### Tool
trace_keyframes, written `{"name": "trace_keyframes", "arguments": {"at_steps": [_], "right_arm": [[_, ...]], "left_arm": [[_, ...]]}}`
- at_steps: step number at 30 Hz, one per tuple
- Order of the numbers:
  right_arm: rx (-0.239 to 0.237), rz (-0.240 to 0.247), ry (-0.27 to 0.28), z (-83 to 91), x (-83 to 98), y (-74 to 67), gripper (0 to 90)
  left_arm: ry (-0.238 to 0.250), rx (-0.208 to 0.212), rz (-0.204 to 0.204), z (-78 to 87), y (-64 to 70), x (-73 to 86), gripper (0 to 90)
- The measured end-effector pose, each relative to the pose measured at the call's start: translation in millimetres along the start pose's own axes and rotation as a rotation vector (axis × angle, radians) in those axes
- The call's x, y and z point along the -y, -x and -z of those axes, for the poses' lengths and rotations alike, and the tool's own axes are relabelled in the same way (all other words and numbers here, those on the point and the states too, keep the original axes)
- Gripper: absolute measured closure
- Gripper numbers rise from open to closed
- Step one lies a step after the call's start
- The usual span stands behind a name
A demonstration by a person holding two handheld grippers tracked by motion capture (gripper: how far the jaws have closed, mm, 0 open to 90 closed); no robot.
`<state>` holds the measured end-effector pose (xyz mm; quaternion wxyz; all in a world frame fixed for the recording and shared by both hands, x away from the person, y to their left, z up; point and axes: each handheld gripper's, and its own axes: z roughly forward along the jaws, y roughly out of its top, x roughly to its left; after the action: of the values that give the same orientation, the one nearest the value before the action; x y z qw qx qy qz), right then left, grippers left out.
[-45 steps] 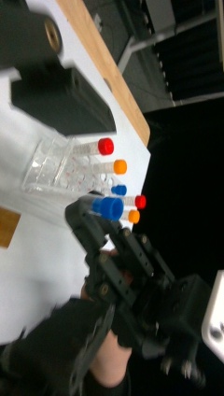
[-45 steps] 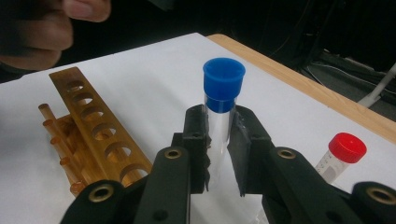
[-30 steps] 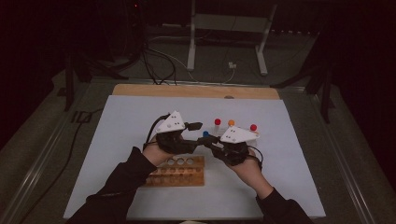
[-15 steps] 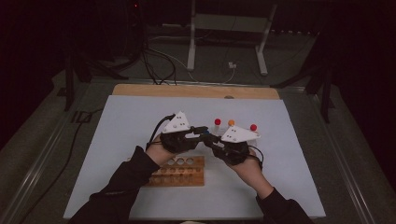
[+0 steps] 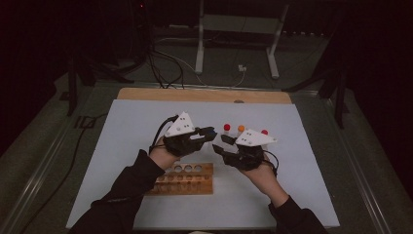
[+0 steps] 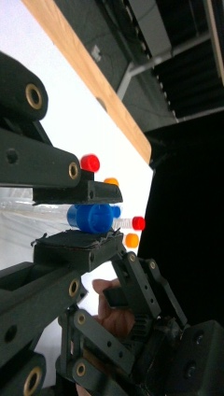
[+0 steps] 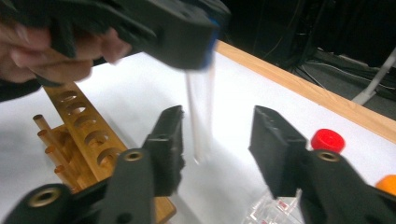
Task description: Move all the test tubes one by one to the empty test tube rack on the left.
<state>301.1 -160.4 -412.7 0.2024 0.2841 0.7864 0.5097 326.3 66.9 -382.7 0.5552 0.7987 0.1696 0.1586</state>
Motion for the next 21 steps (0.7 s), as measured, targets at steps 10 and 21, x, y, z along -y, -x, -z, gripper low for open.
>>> {"name": "trace_keyframes", "arguments": {"at_steps": [10, 21], "right_arm": [[0.006, -0.045, 0.009, 3.2, 0.0, 8.5, 22.0], [-0.018, -0.067, 0.025, 11.3, -2.5, 14.6, 3.4]], "left_arm": [[0.010, -0.009, 0.009, 22.9, -1.1, -6.1, 77.3], [0.006, -0.006, 0.012, 39.3, 3.9, -6.4, 77.3]]}}
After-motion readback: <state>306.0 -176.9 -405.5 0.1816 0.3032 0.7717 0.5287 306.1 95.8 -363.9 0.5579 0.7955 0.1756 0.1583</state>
